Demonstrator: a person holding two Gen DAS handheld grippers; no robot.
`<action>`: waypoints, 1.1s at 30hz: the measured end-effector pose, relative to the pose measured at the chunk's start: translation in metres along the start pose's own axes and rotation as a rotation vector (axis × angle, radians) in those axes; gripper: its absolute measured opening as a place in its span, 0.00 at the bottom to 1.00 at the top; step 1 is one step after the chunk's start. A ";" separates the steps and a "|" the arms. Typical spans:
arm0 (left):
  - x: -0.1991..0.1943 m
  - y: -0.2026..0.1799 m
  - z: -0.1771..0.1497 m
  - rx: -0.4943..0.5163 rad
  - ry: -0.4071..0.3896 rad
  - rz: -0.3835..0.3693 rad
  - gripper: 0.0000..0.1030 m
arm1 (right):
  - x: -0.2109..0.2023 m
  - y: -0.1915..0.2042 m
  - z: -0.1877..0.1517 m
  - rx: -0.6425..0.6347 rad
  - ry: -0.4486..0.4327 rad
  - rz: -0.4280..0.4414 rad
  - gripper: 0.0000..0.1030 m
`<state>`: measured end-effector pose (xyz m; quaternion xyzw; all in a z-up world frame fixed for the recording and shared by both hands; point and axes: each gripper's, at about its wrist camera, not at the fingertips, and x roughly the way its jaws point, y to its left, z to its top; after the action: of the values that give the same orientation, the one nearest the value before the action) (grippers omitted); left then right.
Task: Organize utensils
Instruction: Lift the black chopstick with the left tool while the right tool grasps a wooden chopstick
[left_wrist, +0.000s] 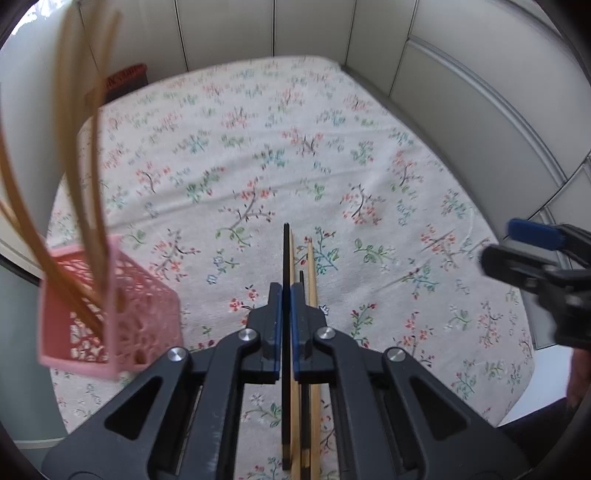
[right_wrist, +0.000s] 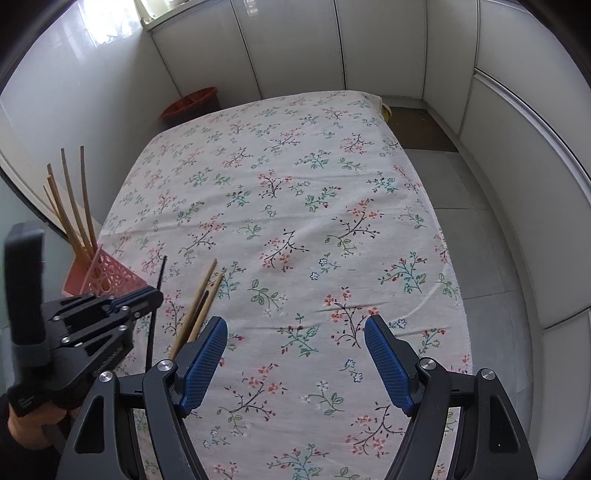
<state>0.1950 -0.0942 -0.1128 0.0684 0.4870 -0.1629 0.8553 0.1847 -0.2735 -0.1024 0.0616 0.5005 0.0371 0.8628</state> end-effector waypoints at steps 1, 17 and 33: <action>-0.008 0.003 0.001 0.002 -0.018 -0.003 0.05 | 0.003 0.002 0.000 0.001 0.006 0.004 0.76; -0.113 0.050 -0.021 -0.044 -0.292 -0.043 0.05 | 0.074 0.070 0.018 -0.016 0.103 0.044 0.44; -0.126 0.066 -0.028 -0.066 -0.333 -0.064 0.05 | 0.127 0.094 0.023 0.028 0.134 -0.043 0.20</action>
<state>0.1354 0.0027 -0.0225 -0.0030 0.3456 -0.1830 0.9204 0.2678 -0.1661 -0.1870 0.0603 0.5588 0.0158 0.8270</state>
